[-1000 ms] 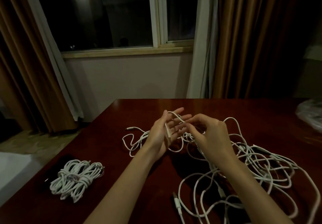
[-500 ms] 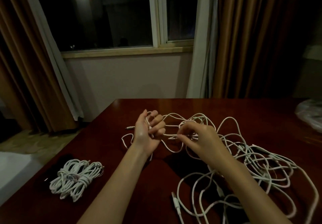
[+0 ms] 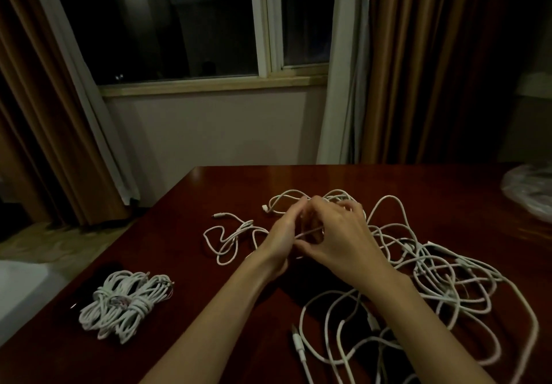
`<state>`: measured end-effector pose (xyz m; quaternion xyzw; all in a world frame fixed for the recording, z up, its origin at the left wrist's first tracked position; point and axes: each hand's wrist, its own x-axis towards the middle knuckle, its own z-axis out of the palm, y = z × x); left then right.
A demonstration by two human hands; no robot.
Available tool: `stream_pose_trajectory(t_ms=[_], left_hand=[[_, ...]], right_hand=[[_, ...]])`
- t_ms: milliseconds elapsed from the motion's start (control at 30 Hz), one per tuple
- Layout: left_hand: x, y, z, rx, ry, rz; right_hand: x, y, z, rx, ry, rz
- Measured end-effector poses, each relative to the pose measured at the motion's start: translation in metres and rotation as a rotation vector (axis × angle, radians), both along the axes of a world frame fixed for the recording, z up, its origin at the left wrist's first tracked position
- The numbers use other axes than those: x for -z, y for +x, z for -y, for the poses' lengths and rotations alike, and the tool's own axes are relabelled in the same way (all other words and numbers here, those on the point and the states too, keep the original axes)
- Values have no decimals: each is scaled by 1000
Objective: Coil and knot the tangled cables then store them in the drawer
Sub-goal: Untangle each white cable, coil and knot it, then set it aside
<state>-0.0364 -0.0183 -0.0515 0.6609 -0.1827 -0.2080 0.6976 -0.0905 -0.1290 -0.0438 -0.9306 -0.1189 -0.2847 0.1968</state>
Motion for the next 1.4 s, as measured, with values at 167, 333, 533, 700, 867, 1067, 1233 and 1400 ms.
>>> stream_pose_trajectory(t_ms=[167,333,533,700,867,1067,1233,1400], left_hand=[[-5,-2,-2,29,-3,-75],[-7,5,-9,127,-6,-128],[-8,4,-14,293,61,-116],[-10,-2,-11,407,84,-138],[-12,6,-20,419,-104,-184],[-17,14,-30,263,-277,-143],[-15,8,-20,314,-238,-67],[-8,10,-10,99,-169,12]], right_hand=[[3,-1,5,-13,40,-93],[-4,-2,19,-108,230,-144],[-7,0,21,-115,247,14],[-7,2,20,-100,430,-64],[-12,2,31,-277,822,-190],[-14,-1,27,-247,918,-78],[-10,2,23,-122,922,8],[0,5,14,-4,701,-35]])
